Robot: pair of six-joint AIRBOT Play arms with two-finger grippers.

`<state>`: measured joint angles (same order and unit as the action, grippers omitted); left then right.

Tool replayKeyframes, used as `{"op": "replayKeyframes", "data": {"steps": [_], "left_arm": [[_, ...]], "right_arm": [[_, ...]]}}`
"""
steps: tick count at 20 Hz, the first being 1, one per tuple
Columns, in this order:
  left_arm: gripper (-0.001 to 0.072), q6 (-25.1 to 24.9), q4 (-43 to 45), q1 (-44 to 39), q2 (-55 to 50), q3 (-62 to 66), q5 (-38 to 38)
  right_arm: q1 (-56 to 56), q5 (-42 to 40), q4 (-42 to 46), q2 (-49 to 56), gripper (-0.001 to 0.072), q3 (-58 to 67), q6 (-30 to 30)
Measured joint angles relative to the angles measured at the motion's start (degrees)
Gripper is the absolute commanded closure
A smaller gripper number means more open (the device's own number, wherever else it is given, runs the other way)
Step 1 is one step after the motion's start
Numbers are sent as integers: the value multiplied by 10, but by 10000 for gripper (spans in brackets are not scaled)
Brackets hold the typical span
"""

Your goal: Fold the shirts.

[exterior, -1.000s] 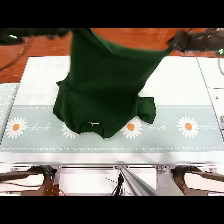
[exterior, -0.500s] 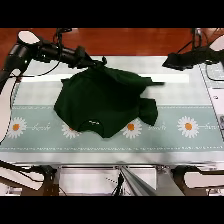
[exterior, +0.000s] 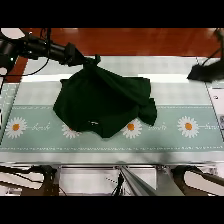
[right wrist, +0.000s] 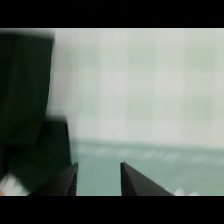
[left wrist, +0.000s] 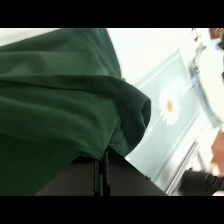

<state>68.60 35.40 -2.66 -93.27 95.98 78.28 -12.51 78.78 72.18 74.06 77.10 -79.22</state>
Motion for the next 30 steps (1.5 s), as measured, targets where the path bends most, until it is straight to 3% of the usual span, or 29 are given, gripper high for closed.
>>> {"op": "replayKeyframes", "data": {"steps": [1, 3, 9, 17, 24, 25, 26, 28, 29, 30], "left_arm": [[682, -1, 8, 0, 1, 0, 6], [682, -3, 25, 1, 3, 0, 24], [682, -10, 41, 1, 6, 0, 42], [682, -18, 45, 1, 7, 0, 35], [682, -19, 41, 1, 7, 0, -10], [682, -19, 37, 1, 7, 0, -21], [682, -20, 31, 1, 7, 0, -31], [682, -19, 24, 1, 7, 0, -59], [682, -19, 22, 1, 7, 0, -79], [682, -19, 18, 1, 7, 0, -99]], "right_arm": [[8, 2, -21, -24, 340, -57, -2], [34, -25, -83, -78, 202, -176, -2], [166, -184, -274, -180, 197, -447, 1], [398, -498, -391, -131, 198, -520, -91], [529, -680, -444, -75, 200, -514, -119], [539, -700, -447, -67, 213, -510, -124], [545, -715, -450, -57, 294, -505, -129], [553, -727, -450, -34, 606, -488, -140], [556, -732, -451, -26, 681, -475, -143], [557, -734, -450, -19, 681, -460, -143]]}}
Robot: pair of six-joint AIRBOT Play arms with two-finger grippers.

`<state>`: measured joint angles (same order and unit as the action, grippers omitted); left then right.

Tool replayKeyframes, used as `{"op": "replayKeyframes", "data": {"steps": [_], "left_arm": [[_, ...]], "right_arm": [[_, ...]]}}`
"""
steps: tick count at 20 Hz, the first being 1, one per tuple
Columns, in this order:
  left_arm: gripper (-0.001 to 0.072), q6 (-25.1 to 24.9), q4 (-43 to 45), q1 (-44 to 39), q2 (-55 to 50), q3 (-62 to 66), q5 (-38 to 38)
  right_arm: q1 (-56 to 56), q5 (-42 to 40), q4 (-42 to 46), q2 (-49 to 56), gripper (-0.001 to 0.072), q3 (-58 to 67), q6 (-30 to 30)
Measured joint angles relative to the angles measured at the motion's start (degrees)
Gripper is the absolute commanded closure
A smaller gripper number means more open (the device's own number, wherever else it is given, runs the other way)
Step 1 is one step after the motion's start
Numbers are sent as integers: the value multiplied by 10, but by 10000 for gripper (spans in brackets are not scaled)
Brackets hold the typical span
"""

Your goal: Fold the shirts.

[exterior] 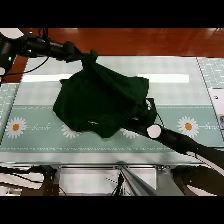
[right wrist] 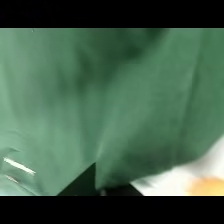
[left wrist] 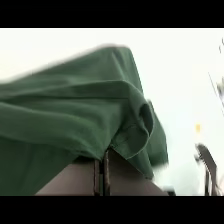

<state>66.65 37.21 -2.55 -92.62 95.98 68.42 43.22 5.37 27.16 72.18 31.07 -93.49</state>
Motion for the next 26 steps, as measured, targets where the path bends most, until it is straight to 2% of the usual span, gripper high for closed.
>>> {"op": "replayKeyframes", "data": {"steps": [6, 9, 12, 18, 22, 26], "left_arm": [[682, 0, -42, 26, 0, 18, -122], [682, 0, -72, 74, 1, 53, -180], [682, 1, -121, 128, 14, 89, -205], [682, 9, -170, 186, 99, 124, -220], [682, 28, -179, 195, 190, 128, -219], [682, 44, -146, 204, 272, 129, -153]], "right_arm": [[4, 41, 81, -32, 681, 93, 28], [0, 83, 149, -112, 681, 121, 35], [-37, 100, 187, -219, 681, 132, 37], [-212, 134, 210, -406, 682, 147, 8], [-341, 237, 219, -455, 682, 215, -2], [-443, 347, 272, -468, 682, 315, 2]]}}
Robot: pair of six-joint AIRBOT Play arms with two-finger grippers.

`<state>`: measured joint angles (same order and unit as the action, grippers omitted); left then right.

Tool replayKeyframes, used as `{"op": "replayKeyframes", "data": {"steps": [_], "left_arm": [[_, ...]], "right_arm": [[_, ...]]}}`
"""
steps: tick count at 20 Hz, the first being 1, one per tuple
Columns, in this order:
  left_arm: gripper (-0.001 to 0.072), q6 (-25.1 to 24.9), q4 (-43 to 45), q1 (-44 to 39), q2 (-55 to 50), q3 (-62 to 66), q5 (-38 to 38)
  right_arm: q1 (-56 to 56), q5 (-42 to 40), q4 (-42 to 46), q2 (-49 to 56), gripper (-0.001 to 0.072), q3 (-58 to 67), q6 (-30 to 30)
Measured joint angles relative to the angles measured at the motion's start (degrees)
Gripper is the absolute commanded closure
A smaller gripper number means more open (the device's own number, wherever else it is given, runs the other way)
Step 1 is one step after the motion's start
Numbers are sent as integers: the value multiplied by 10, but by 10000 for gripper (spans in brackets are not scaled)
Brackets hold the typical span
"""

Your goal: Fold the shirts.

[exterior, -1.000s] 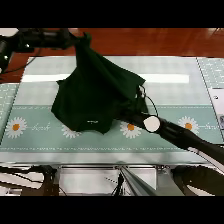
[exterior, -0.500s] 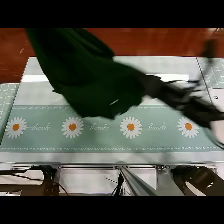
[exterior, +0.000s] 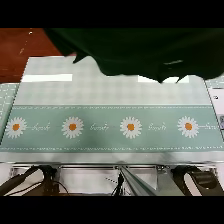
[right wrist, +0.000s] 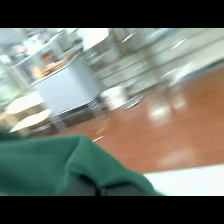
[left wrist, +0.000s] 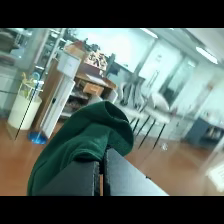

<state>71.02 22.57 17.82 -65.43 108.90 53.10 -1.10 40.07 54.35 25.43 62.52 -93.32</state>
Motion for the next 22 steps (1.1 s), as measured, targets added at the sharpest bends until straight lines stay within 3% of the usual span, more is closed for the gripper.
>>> {"op": "replayKeyframes", "data": {"steps": [5, 11, 17, 22], "left_arm": [[683, 56, 125, 3, 58, 0, 174], [683, 75, 208, -11, 80, -30, 314], [683, 46, 293, -86, 97, -237, 335], [683, 24, 311, -133, 100, -483, 231]], "right_arm": [[-77, 91, 57, 20, 682, 104, -6], [-99, 186, 59, 153, 683, 184, 5], [-100, 321, 18, 381, 682, 200, 54], [-88, 380, 4, 538, 682, 202, 78]]}}
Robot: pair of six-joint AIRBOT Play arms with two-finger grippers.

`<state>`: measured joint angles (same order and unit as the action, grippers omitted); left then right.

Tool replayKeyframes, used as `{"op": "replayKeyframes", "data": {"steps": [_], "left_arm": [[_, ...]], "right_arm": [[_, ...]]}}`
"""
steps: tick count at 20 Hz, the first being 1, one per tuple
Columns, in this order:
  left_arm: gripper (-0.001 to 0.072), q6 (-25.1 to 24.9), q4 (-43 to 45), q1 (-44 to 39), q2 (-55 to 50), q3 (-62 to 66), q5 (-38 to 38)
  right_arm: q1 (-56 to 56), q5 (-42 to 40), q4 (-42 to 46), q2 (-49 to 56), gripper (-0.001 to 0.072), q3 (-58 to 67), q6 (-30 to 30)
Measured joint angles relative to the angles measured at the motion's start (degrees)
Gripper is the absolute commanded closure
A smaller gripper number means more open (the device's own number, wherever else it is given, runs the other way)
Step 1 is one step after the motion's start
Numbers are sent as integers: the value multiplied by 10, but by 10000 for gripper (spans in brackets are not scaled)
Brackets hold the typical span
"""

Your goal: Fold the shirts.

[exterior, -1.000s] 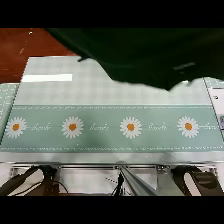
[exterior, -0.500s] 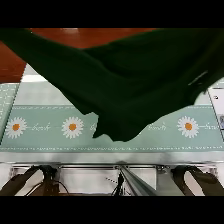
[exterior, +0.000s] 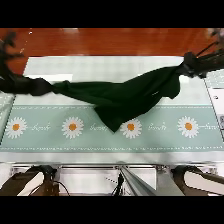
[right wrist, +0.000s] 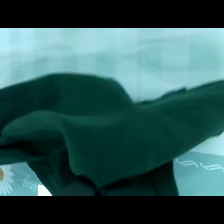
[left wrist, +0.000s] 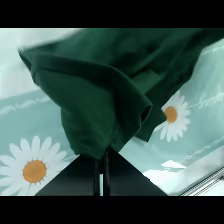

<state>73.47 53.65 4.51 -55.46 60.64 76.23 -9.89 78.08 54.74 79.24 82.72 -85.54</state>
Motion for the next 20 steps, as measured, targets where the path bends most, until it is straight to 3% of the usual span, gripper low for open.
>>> {"op": "replayKeyframes", "data": {"steps": [5, 7, 8, 13, 18, 20], "left_arm": [[682, -6, 4, -12, 0, -132, -88], [682, -7, 4, -13, -1, -154, -111], [682, -7, 4, -13, -1, -161, -122], [682, -8, 3, -14, -1, -175, -148], [682, -8, 3, -14, -1, -177, -156], [682, -8, 3, -14, -1, -178, -157]], "right_arm": [[9, -52, -1, 83, 676, 0, 5], [9, -72, 0, 99, 421, 0, 9], [7, -80, -2, 103, 374, 0, 16], [-29, -63, -27, 87, 378, 11, 48], [-51, 20, 26, 34, 376, -22, 56], [-45, 18, 40, -4, 322, -74, 55]]}}
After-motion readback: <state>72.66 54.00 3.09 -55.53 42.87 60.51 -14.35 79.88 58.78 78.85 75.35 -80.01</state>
